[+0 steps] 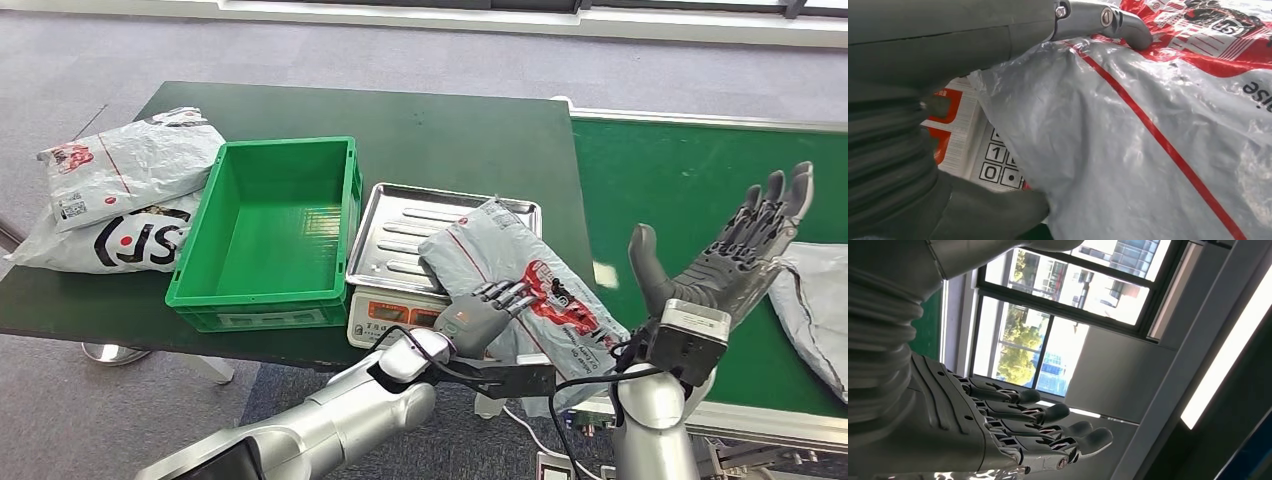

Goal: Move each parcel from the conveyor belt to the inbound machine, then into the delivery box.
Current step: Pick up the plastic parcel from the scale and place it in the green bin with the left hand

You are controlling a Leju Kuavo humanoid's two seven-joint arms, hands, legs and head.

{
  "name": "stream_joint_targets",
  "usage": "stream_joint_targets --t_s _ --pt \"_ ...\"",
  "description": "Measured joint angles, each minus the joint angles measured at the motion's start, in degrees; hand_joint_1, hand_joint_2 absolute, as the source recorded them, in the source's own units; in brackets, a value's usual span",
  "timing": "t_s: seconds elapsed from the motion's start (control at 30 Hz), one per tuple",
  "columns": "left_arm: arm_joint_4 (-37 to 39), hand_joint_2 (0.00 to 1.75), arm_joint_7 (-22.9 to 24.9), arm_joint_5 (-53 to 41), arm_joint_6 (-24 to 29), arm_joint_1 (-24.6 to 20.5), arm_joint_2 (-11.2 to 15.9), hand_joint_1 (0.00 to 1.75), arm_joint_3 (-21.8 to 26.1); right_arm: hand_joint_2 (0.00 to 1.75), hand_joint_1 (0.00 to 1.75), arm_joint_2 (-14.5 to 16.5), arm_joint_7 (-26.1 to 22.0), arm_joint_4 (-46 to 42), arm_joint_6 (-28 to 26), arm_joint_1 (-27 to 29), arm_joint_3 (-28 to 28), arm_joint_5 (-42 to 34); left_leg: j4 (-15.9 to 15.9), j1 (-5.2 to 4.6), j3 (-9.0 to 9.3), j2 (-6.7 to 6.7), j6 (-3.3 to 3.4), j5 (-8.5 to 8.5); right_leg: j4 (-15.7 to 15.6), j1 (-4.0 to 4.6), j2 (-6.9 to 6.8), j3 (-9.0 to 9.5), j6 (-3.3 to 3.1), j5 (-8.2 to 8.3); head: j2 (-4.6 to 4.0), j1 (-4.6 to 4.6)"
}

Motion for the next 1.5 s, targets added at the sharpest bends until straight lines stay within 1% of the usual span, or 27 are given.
stream_joint_targets --t_s 0.17,0.33,0.6,0.77,0.83,0.87,0.93,1.0,1.07,1.13,1.23,1.3,1.37,1.43,1.5 --pt "0.42 1.75 -0.13 0.68 0.67 -0.33 0.00 1.75 0.00 1.75 0.00 0.02 0.16 0.02 0.00 -0.06 0.00 0.12 0.00 0.00 0.01 0.00 0.00 0.00 0.00 0.00 0.00 0.01 0.00 0.00 0.01 0.00" --pt "0.75 1.75 -1.90 2.47 3.80 -0.46 0.02 1.75 0.47 1.75 0.00 0.03 0.43 0.17 -0.01 -0.19 0.00 0.10 0.00 0.00 0.02 0.00 0.00 0.00 0.00 0.00 0.00 0.02 0.00 0.00 0.01 0.00" --pt "1.09 1.75 -3.02 2.73 6.61 -0.44 0.04 1.75 1.23 1.75 0.00 0.02 0.64 0.17 -0.03 -0.19 0.00 0.06 0.00 0.00 0.02 0.00 0.00 0.00 0.00 0.00 0.00 0.03 0.00 0.00 0.00 0.00" --pt "1.57 1.75 -5.60 2.92 9.46 -0.24 0.10 1.75 2.92 1.75 0.00 0.02 0.74 0.17 -0.08 -0.19 0.00 -0.03 0.00 0.00 0.02 0.00 0.00 0.00 0.00 0.01 0.00 0.03 0.00 0.00 0.00 0.00" --pt "1.54 1.75 -8.22 3.54 12.22 0.20 0.13 1.75 4.11 1.75 0.00 0.02 0.75 0.18 -0.09 -0.19 0.00 -0.12 0.00 0.00 0.02 0.00 0.00 0.00 0.00 0.01 0.01 0.03 0.00 0.00 0.01 0.00" --pt "1.35 1.75 -10.44 3.95 14.50 0.62 0.14 1.75 5.02 1.75 0.00 0.01 0.74 0.19 -0.10 -0.18 0.00 -0.23 0.00 0.00 0.02 0.00 0.00 0.00 0.00 0.01 0.01 0.03 0.00 0.00 0.01 0.01" --pt "0.27 1.75 -15.83 3.79 20.13 1.78 0.26 1.75 7.59 1.75 0.00 0.01 0.70 0.19 -0.18 -0.14 0.00 -0.52 0.00 0.00 0.02 0.00 0.00 0.00 0.01 0.01 0.01 0.02 0.00 0.00 0.00 0.01" --pt "-2.49 1.75 -20.62 0.43 25.02 3.28 0.49 1.75 11.42 1.75 0.00 0.01 0.64 0.19 -0.38 -0.08 0.00 -0.80 0.00 0.00 0.01 0.00 0.00 0.00 0.01 0.00 0.00 0.02 0.00 0.00 0.01 0.01" --pt "-6.70 1.75 -24.20 -5.96 27.30 5.07 0.63 1.75 16.66 1.75 0.00 0.01 0.57 0.21 -0.72 -0.03 0.00 -1.03 0.00 0.00 0.01 0.00 0.00 0.00 0.01 0.00 0.01 0.01 0.00 -0.01 0.01 0.02" --pt "-11.20 1.75 -26.84 -12.76 27.67 6.93 0.64 1.75 22.42 1.75 0.00 0.00 0.52 0.31 -0.98 0.00 0.00 -1.24 0.00 0.00 0.01 0.02 0.00 -0.01 0.01 0.00 0.04 0.00 0.00 -0.01 0.00 0.02" --pt "-18.10 1.75 -29.40 -20.74 27.70 9.27 0.63 1.75 30.85 1.75 0.00 -0.12 0.40 0.60 -1.31 0.00 0.00 -1.74 0.00 0.00 0.02 0.04 0.00 0.00 0.01 0.00 0.07 -0.01 0.00 0.00 0.00 0.01" --pt "-21.93 1.75 -30.97 -23.39 27.71 10.16 0.63 1.75 36.00 1.75 0.00 -0.19 0.20 0.76 -1.65 0.05 0.00 -2.01 0.00 0.00 0.03 0.04 -0.01 0.00 0.01 0.01 0.07 0.00 0.00 0.00 0.01 0.01" --pt "-24.80 1.75 -32.56 -24.11 27.71 10.92 0.63 1.75 40.56 1.75 0.00 -0.27 -0.07 0.84 -2.06 0.30 0.00 -2.13 0.00 0.01 0.04 0.04 -0.02 0.02 0.01 0.02 0.06 0.00 -0.01 0.00 0.01 0.00" --pt "-26.95 1.75 -32.67 -25.43 27.71 11.55 0.65 1.75 44.77 1.75 0.00 -0.45 -0.33 0.85 -2.54 0.80 0.00 -2.16 0.00 0.03 0.04 0.04 -0.02 0.03 0.01 0.04 0.06 0.01 -0.01 0.00 0.00 0.00" --pt "-28.09 1.75 -30.53 -27.88 27.71 11.80 0.76 1.75 48.37 1.75 0.00 -0.67 -0.49 0.85 -2.99 1.34 0.00 -2.17 0.00 0.04 0.04 0.04 -0.02 0.03 0.01 0.04 0.05 0.01 -0.01 0.00 0.00 0.00"
